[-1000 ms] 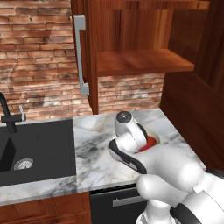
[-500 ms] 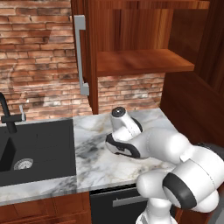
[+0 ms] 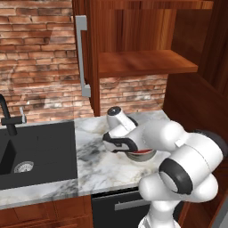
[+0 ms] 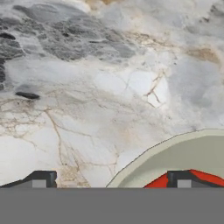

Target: Pick up the bowls on the counter and stack them on top of one another in the open cabinet. Place the smaller bowl on top of the larger bowl.

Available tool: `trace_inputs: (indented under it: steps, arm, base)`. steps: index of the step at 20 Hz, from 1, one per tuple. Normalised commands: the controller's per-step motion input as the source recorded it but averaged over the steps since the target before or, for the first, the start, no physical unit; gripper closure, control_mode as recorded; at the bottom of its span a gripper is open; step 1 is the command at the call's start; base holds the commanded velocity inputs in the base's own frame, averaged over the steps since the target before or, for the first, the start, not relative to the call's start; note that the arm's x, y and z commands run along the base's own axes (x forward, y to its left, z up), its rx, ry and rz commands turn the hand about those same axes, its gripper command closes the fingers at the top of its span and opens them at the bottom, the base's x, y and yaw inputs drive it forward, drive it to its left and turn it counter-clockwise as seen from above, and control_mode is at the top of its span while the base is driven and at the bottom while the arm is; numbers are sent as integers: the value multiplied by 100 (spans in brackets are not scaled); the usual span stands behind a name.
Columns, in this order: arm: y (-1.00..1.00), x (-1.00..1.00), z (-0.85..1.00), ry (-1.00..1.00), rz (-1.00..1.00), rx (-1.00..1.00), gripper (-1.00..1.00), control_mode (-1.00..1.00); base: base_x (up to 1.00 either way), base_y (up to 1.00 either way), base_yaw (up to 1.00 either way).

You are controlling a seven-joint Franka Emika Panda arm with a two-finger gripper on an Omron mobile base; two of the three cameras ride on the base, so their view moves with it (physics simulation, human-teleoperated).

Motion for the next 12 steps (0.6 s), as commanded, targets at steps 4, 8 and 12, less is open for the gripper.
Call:
trace_inputs:
  steps: [4,8,12]
  arm:
    - [0,-1,-15,4,-3,0,-100,-100]
    - [0,-4,-9,4,-4,0,100,-100]
    - [0,-2,-2,2,-4,0,100,-100]
  base:
    - [0,0,0]
    - [0,0,0]
    - [0,0,0]
